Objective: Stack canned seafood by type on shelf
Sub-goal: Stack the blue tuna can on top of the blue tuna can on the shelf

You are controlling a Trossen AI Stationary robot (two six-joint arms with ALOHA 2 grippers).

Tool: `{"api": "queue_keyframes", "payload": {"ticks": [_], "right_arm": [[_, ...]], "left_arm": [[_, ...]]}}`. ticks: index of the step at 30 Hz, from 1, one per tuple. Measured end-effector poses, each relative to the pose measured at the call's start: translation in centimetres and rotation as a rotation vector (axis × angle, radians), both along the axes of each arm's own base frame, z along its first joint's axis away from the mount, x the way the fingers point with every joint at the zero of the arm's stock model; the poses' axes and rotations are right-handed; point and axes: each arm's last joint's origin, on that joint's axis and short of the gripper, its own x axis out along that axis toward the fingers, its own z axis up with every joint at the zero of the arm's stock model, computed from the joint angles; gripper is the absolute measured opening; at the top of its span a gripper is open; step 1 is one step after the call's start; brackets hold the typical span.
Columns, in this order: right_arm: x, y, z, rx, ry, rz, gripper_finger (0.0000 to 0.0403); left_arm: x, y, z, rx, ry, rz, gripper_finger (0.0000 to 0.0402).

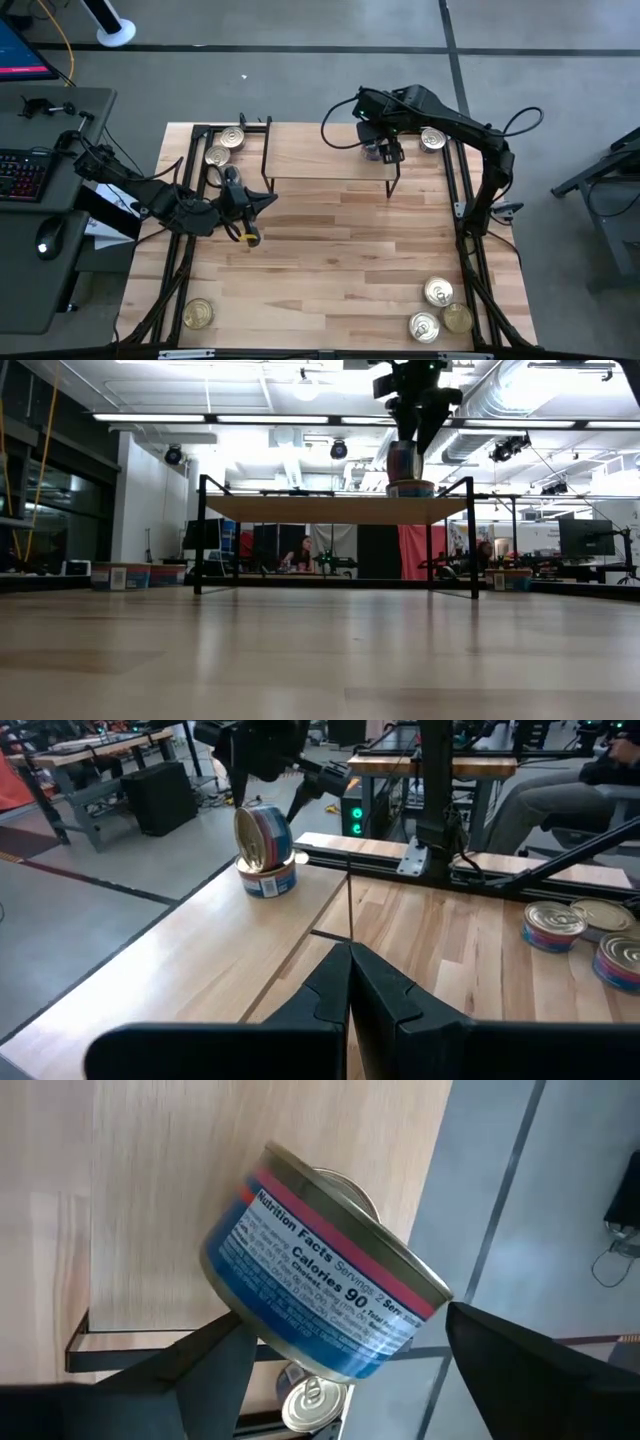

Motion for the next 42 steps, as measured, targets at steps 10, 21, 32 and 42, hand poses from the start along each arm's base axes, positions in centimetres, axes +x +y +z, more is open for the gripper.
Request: {"api": "queue_keyframes", "payload": {"ticks": [10,21,32,42], "right_arm": [[-0.9,1.3,1.0,-0.050,0.004,-0.018,0.0314],[-3.0,1.7,4.2,0.085,-0.523,-0.690,0.0314],[-2.4,-0.2,4.1,0.276,-0.999,-1.484,0.0314],[-2.2,-0.4,0.8,0.241,-0.957,-1.719,0.0314]], "left_arm": [[0.0,0.2,-0.2,0.032,0.031,-0.001,0.0000],[0.0,0.1,-0.2,0.016,0.029,-0.017,0.0000],[0.1,-0.1,-0.1,-0.022,0.026,-0.077,0.0000],[0.2,-0.5,-0.4,-0.091,0.061,-0.216,0.0000]]}}
